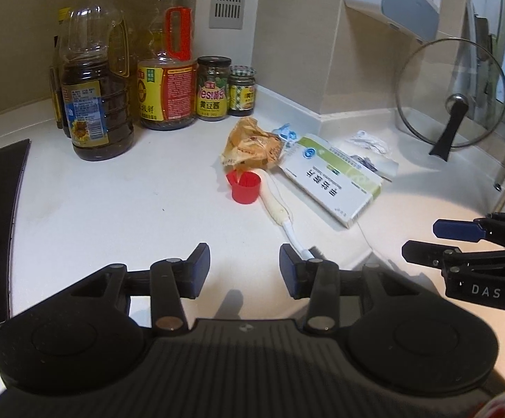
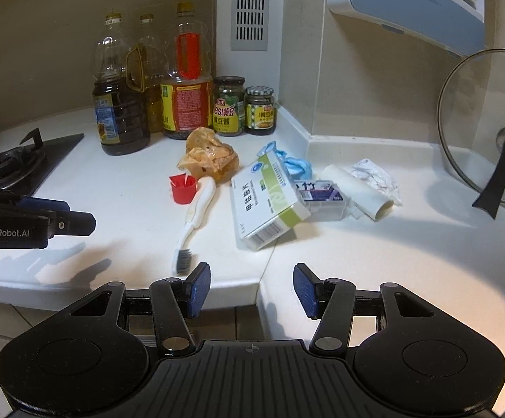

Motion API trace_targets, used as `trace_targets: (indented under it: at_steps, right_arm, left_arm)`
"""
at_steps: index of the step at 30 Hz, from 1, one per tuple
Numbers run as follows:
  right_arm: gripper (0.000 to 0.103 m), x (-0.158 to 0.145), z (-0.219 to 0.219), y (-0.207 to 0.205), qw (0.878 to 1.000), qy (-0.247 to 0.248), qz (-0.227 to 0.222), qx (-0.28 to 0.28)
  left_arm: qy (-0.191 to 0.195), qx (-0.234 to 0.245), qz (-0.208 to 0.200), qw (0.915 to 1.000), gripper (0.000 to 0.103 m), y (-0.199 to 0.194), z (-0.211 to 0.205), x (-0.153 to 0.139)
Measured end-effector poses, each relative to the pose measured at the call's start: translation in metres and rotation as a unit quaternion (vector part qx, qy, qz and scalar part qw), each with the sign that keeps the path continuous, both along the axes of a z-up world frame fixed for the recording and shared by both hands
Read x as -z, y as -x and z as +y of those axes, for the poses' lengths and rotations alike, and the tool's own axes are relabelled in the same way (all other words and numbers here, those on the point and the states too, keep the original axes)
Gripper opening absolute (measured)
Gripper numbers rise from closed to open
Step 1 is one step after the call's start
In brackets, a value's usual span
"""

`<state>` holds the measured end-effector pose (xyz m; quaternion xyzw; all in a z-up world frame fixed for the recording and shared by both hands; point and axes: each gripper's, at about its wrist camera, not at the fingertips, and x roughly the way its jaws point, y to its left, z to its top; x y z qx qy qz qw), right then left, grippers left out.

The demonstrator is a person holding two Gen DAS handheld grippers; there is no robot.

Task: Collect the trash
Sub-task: 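Move to the counter and grasp the red cup with the left tool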

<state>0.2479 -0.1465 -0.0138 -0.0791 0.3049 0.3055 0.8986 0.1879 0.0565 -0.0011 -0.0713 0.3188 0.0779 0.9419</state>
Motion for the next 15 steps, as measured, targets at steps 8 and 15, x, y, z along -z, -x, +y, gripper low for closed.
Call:
trace_targets:
  at_steps: [8,15]
  right_arm:
    - [0.053,0.006,0.005,-0.021,0.999,-0.021,0.014,-0.037]
    - [0.053,0.004,0.009,-0.03,0.999,-0.03,0.02,-0.003]
  left_arm:
    - [-0.014,-0.037,0.009,0.9992,0.049,-0.022,0.0,0.004]
    - [-0.026,0.0,0.013,0.9996,0.053,-0.064,0.012,0.011]
